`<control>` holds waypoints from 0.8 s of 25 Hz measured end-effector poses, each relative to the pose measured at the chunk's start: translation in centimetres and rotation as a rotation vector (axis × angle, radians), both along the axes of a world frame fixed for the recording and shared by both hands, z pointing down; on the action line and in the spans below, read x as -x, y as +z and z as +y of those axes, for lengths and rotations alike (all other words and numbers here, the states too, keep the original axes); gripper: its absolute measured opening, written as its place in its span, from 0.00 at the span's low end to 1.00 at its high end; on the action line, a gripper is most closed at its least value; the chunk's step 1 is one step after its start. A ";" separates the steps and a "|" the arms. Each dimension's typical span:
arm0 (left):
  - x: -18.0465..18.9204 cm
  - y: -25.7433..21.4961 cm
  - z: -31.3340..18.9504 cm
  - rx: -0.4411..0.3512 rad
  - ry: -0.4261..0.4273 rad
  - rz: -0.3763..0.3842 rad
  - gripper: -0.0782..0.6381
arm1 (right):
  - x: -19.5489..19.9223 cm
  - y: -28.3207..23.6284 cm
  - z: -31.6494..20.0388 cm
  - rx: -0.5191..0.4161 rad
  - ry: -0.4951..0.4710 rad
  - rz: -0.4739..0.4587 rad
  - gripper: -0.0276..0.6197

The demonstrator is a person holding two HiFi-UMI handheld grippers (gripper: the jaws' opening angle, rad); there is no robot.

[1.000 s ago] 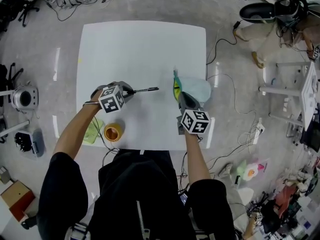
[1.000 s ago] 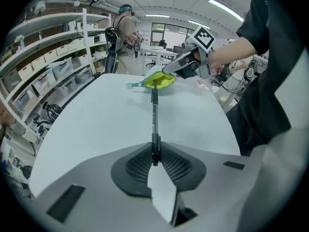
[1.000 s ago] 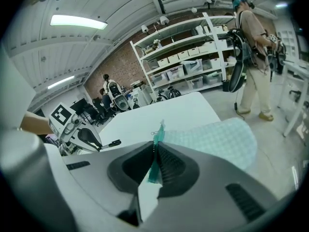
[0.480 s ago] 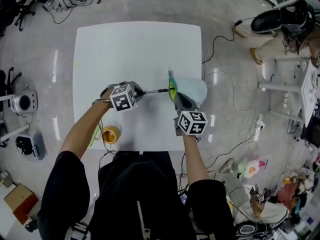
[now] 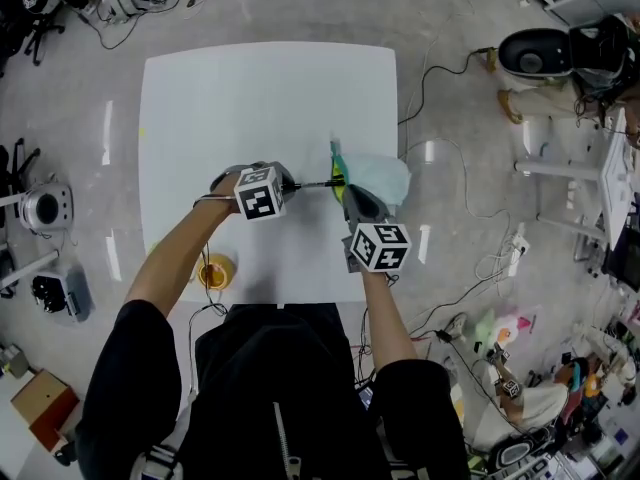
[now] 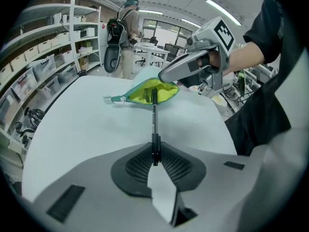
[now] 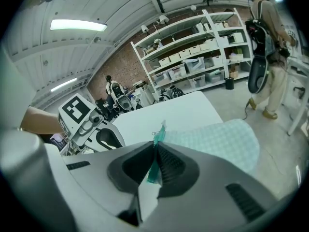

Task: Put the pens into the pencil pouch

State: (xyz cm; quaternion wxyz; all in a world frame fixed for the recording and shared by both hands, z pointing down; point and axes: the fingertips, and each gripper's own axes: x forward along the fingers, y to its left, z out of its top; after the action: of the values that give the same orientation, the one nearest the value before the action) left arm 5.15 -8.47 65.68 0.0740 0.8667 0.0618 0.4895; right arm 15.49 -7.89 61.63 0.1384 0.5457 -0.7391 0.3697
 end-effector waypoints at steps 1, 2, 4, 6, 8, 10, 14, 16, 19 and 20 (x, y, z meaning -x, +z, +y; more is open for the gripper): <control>-0.2 0.1 0.0 0.004 -0.001 -0.005 0.21 | 0.1 0.0 0.0 -0.001 0.001 -0.001 0.09; -0.5 0.2 0.0 0.007 -0.002 -0.009 0.21 | 0.1 0.0 0.0 -0.001 0.000 -0.002 0.09; -1.0 0.3 0.0 0.013 -0.003 -0.014 0.21 | 0.2 0.0 0.1 0.001 -0.009 0.001 0.09; -1.6 0.3 0.1 0.019 0.002 -0.020 0.21 | 0.2 0.0 0.1 0.000 -0.021 0.006 0.09; -2.5 0.3 0.5 0.026 0.005 -0.019 0.21 | 0.1 -0.2 0.3 -0.001 -0.030 0.009 0.09; -3.4 0.2 0.9 0.032 0.005 -0.013 0.21 | 0.0 -0.3 0.5 -0.002 -0.039 0.010 0.09; -4.6 0.4 1.0 0.056 0.004 -0.001 0.21 | 0.3 -0.1 0.3 0.001 -0.042 0.003 0.09; -5.2 0.4 0.9 0.070 0.006 0.008 0.21 | 0.5 -0.2 0.2 0.002 -0.049 0.005 0.09; -6.1 0.3 0.7 0.087 0.010 0.016 0.21 | 0.8 -0.2 0.0 0.004 -0.061 0.011 0.09; -6.5 0.2 0.5 0.093 0.012 0.020 0.21 | 0.8 -0.1 -0.1 0.007 -0.061 0.009 0.09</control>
State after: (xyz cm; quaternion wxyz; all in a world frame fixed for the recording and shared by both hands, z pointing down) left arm 11.62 -7.94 65.93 0.1109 0.8667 0.0904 0.4779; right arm 14.67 -7.96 61.54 0.1550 0.5241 -0.7535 0.3654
